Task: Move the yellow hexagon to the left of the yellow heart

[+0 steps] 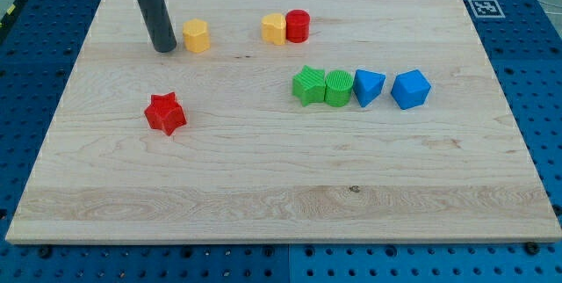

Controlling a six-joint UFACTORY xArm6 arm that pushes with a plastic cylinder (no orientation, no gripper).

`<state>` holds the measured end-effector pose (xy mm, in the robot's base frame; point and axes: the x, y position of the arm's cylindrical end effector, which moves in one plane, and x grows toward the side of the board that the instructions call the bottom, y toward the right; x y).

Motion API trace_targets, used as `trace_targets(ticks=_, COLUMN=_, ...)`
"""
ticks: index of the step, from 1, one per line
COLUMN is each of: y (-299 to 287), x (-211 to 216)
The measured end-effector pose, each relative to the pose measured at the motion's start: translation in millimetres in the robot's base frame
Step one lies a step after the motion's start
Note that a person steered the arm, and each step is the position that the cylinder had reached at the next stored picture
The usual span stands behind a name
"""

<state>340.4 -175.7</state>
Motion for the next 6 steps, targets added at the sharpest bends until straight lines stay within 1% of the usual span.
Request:
trace_targets(ticks=1, y=1, x=-7)
trace_targets(ticks=6, y=63, x=-10)
